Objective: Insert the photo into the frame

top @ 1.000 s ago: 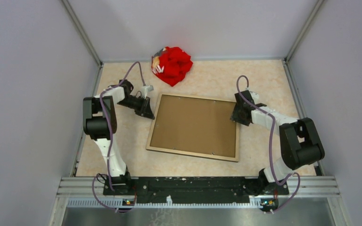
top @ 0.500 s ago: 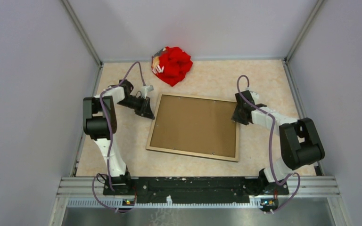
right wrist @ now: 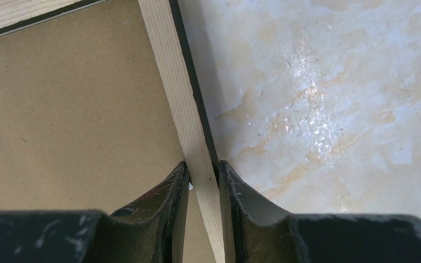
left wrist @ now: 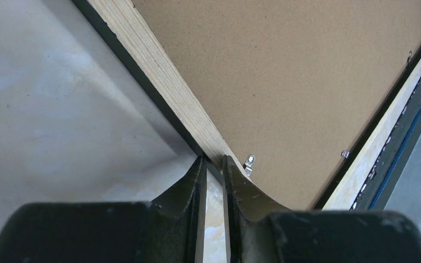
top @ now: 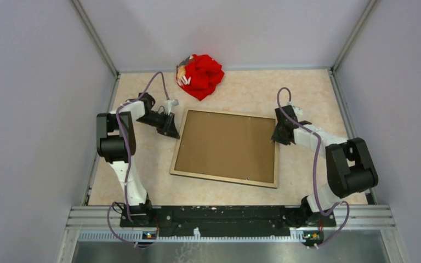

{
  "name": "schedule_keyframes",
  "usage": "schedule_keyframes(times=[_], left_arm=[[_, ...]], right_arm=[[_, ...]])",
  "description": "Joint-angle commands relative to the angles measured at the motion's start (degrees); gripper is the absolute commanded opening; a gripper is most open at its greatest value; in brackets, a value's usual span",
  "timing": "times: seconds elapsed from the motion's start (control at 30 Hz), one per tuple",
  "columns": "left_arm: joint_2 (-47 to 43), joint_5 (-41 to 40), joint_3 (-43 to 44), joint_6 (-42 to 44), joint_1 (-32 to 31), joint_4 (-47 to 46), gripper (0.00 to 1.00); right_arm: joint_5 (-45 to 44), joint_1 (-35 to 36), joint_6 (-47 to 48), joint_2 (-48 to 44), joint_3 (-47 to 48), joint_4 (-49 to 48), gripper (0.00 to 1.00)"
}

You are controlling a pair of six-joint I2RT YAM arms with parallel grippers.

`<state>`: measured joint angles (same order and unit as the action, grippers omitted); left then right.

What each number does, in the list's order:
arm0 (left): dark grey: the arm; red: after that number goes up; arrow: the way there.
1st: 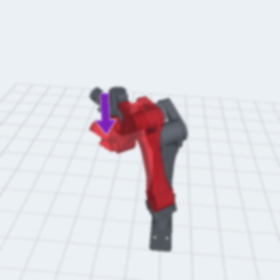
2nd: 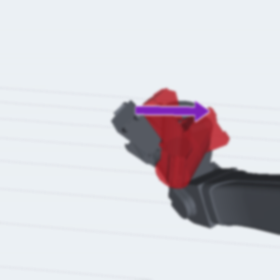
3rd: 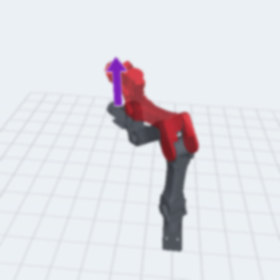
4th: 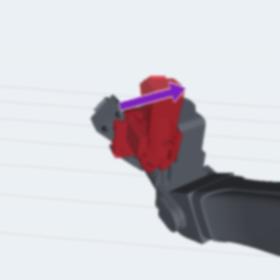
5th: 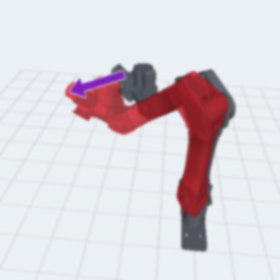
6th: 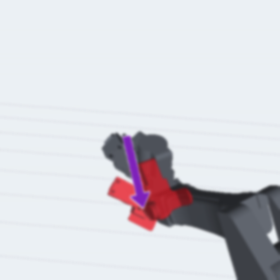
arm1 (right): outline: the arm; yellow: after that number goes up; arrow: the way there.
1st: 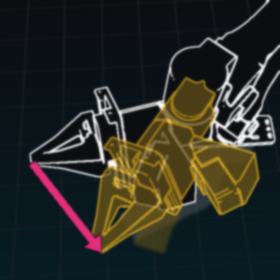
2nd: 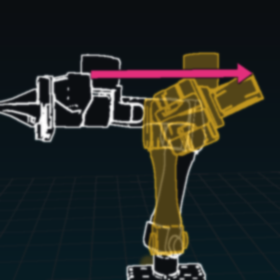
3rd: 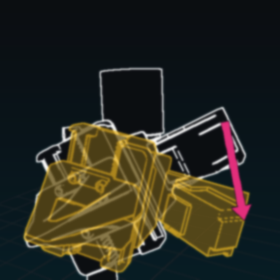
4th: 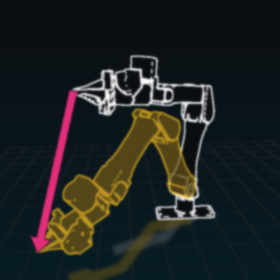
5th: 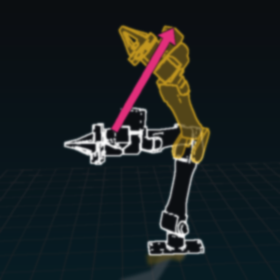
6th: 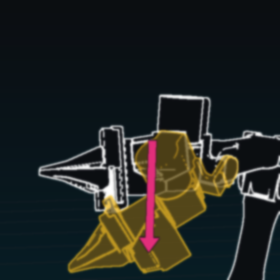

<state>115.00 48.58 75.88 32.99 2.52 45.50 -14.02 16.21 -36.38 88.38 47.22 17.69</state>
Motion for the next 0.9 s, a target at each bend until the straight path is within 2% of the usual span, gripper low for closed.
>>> schedule_keyframes(times=[0.0,0.1,0.17,0.3,0.4,0.47,0.53,0.57,0.6,0.87], left_arm=[[-0.02,-3.48,-1.05,1.88,-0.77,2.04,0.20],[0.11,-4.13,0.04,1.58,-0.63,2.47,0.21],[0.40,-3.65,1.54,1.40,-0.11,3.65,0.27],[0.09,-3.45,3.95,1.51,0.92,5.50,0.34],[-0.64,-4.08,4.36,1.82,1.61,6.31,0.46],[-1.12,-3.92,4.54,2.02,2.37,7.23,0.51],[-2.19,-3.16,4.10,2.51,3.27,8.18,0.68],[-2.92,-2.93,3.61,2.97,3.54,8.54,0.85],[-3.88,-2.80,3.08,3.67,3.88,9.05,0.97],[-14.59,-1.28,-4.23,11.18,6.63,12.33,0.99]], right_arm=[[-0.46,-0.47,1.88,-2.53,1.61,1.20,0.29],[-0.40,-0.40,4.03,-5.67,3.09,2.16,0.46],[2.23,0.26,6.16,-8.99,2.67,1.00,0.56],[8.74,7.68,14.81,-14.25,2.50,-1.09,0.69],[16.54,18.66,24.35,-14.01,3.94,-0.85,0.71],[17.01,27.07,29.56,-11.40,5.24,0.55,0.70],[16.89,34.43,32.82,-8.01,6.91,2.59,0.68],[17.04,36.47,34.00,-6.45,7.41,2.65,0.66],[17.56,38.07,34.77,-5.25,7.67,2.24,0.65],[22.19,45.01,37.92,0.74,7.40,-1.82,0.58]])
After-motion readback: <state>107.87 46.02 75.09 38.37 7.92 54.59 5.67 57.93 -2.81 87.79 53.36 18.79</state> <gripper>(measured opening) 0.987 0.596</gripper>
